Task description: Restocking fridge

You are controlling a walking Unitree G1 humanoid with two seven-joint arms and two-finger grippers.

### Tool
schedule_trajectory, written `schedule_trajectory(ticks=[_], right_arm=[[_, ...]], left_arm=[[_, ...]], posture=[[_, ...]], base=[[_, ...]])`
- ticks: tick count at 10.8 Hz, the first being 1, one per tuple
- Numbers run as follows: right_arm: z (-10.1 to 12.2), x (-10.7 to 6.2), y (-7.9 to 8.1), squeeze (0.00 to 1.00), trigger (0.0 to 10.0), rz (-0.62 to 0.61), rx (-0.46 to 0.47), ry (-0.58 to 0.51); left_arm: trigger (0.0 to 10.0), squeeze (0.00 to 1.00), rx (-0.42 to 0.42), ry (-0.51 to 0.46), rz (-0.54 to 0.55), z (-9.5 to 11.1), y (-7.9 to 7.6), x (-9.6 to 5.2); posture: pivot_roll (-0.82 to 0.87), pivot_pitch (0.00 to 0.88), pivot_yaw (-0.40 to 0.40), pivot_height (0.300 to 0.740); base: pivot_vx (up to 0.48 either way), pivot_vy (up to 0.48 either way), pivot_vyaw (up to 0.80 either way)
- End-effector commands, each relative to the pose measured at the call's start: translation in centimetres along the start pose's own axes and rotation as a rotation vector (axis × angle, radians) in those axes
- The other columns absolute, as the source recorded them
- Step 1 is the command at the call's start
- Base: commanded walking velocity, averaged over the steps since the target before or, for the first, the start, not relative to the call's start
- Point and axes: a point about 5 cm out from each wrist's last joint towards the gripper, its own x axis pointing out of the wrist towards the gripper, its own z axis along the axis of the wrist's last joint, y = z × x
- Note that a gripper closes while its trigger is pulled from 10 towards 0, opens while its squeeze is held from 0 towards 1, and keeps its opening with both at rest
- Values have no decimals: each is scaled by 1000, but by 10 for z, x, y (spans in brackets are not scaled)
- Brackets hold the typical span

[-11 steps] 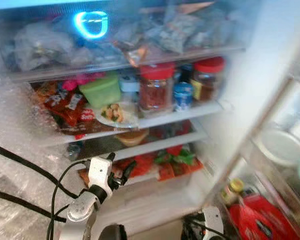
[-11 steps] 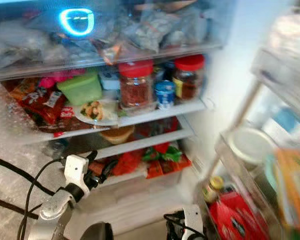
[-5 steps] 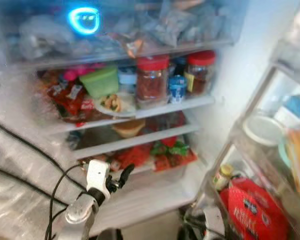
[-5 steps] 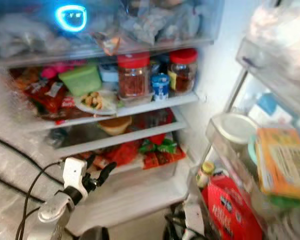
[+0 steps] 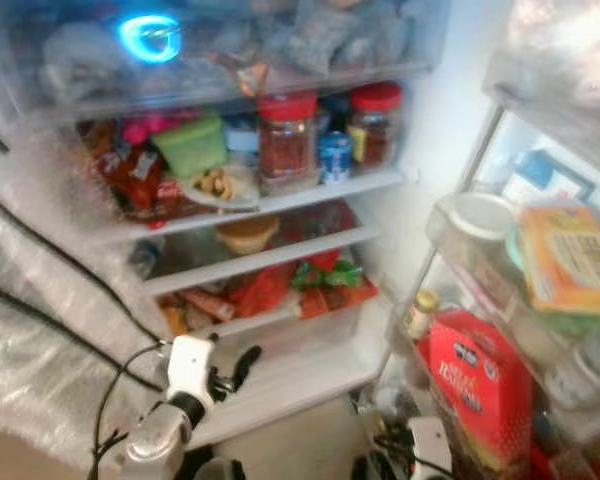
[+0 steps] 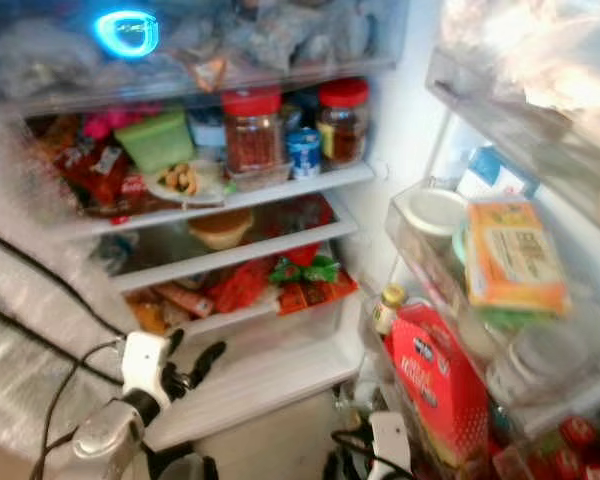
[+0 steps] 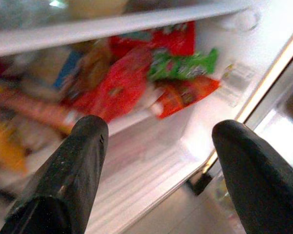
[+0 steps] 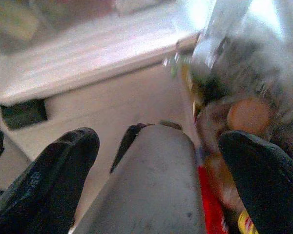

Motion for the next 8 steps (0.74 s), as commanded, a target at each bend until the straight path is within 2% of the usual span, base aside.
schedule_trajectory(ticks=[1, 2, 3, 4, 5, 7, 8], right_arm=[[-16, -3, 3, 0, 10000, 5, 17, 60], [-15, -3, 3, 0, 10000, 6, 15, 60], [-15, -2, 3, 0, 10000, 7, 15, 60], [-15, -2, 3, 0, 10000, 8, 15, 60], [-15, -2, 3, 0, 10000, 8, 12, 62], [-15, -2, 3, 0, 10000, 9, 14, 62], [-15, -2, 3, 0, 10000, 9, 15, 62]], left_arm=[[10000, 0, -11, 56, 51, -12, 8, -4], [10000, 0, -27, 121, 101, -25, 16, -9], [10000, 0, -25, 232, 166, -43, 25, -15], [10000, 0, -16, 264, 183, -48, 28, -17], [10000, 0, -37, 390, 220, -67, 34, -25], [10000, 0, -90, 516, 257, -88, 35, -37], [10000, 0, -107, 556, 279, -96, 33, -43]], posture=[[-10, 0, 16, 642], [-9, 0, 16, 642], [-8, 0, 15, 642], [-8, 0, 13, 642], [-2, 0, 11, 642], [0, 0, 12, 642], [-3, 0, 14, 642]], base=[[-259, 0, 0], [0, 0, 0], [0, 0, 0], [0, 0, 0], [0, 0, 0], [0, 0, 0], [0, 480, 0]])
